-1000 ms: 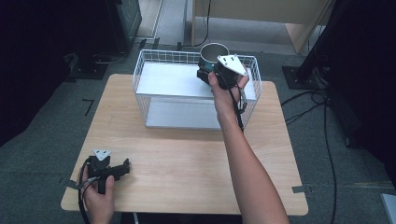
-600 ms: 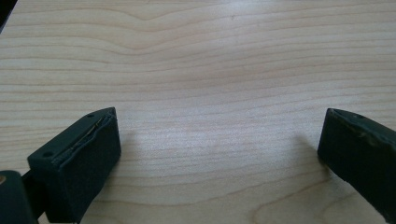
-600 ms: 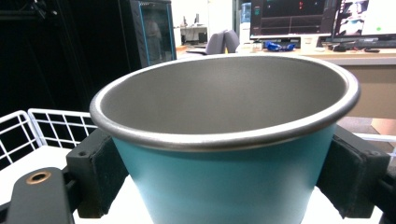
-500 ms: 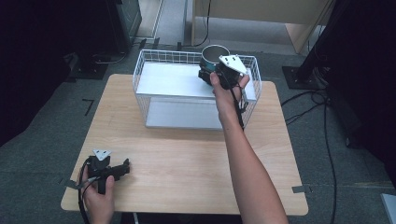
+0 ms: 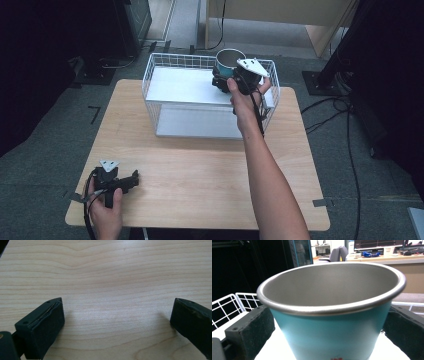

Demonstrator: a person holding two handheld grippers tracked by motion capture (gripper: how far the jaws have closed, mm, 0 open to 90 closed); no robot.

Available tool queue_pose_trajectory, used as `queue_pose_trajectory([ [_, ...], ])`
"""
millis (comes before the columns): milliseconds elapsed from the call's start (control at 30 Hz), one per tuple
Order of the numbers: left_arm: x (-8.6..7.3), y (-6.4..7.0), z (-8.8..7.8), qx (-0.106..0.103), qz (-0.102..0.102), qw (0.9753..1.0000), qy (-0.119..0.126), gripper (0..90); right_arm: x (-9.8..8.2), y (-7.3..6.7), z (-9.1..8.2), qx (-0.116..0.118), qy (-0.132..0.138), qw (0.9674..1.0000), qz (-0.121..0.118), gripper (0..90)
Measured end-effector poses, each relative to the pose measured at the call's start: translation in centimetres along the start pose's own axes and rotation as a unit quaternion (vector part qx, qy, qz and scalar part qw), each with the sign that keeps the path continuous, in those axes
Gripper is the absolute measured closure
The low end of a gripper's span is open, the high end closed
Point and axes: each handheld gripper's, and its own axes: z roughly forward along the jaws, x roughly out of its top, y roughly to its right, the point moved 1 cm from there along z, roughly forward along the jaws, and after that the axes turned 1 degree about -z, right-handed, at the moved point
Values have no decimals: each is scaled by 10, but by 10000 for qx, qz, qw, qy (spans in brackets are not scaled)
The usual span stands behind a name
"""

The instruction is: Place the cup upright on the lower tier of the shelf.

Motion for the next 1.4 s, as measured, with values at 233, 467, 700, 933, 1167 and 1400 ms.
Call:
queue_pose_trajectory([
  [233,0,0,0,-11,20,10000,3,0,0,-2,-11,41,56,10000,-47,0],
  [467,0,0,0,-16,22,10000,6,0,-2,-1,-31,44,131,9998,-172,0],
  [700,0,0,0,-16,31,10000,-2,0,-5,8,-54,-31,237,9986,-472,0],
  [933,0,0,0,-15,33,10000,-4,0,-14,18,-74,-55,245,9979,-590,0],
  [1167,0,0,0,-17,30,10000,-1,0,-24,23,-89,-13,301,9976,-619,0],
  [1400,0,0,0,-18,29,10000,-8,0,-32,27,-106,19,319,9976,-619,0],
])
